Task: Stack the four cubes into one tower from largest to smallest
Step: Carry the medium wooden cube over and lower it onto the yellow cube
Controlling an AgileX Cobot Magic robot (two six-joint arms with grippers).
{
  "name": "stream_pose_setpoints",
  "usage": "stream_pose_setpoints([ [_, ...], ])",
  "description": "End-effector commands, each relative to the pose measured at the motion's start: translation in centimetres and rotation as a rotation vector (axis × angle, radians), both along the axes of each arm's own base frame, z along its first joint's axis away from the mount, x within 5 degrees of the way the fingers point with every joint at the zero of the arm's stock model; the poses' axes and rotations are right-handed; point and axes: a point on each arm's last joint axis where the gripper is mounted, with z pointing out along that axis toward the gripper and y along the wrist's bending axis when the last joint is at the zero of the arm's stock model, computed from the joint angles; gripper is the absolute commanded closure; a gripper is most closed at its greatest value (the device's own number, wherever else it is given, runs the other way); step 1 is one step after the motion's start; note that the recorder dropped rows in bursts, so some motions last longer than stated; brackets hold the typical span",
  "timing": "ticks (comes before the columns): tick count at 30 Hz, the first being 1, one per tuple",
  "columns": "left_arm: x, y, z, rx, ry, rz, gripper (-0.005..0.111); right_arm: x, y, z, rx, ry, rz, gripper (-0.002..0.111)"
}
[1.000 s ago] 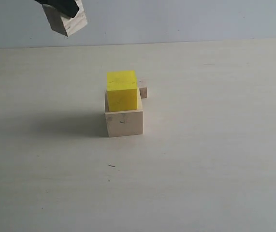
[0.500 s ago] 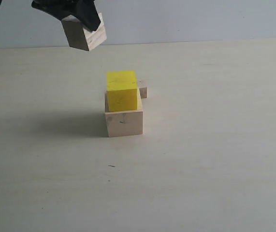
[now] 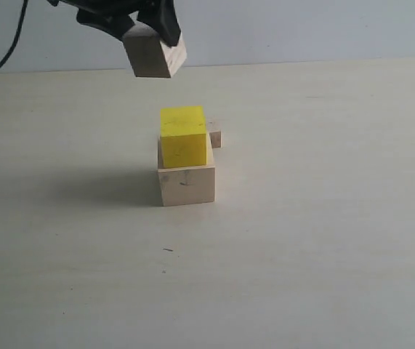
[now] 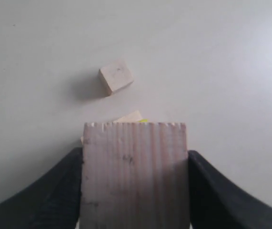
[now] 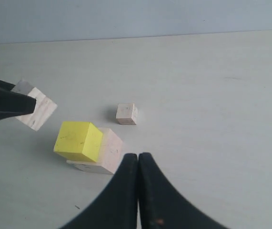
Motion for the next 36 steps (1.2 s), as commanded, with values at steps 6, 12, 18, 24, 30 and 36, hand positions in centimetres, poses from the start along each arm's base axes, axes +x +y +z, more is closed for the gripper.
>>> stream_pose_setpoints([
  [6,-0.6,-0.8,-0.4,0.092,-0.05,-0.085,0.107,-0.3,0.1,0.0,0.002,-0.001,0.009,0.108],
  [12,-1.2,-1.4,-0.6,0.114,-0.07,-0.33,0.107,-0.3,0.1,0.0,0.005,0.0,0.011,0.108],
  [18,-2.0,-1.0,-1.0,0.307,-0.177,-0.843,0.107,-0.3,0.1,0.0,0.004,0.004,0.013,0.108],
  [24,-2.0,-1.8,-1.2,0.261,-0.263,-1.022,0.107,-0.3,0.1,0.0,0.004,0.004,0.013,0.108],
  [30,-0.7,-2.1,-2.7,0.185,-0.293,-1.098,0.107,-0.3,0.1,0.0,0.004,0.004,0.013,0.108],
  [36,1.2,-0.5,-3.6,0.127,-0.269,-1.043,0.107,-0.3,0.1,0.0,0.003,0.004,0.014,0.108],
])
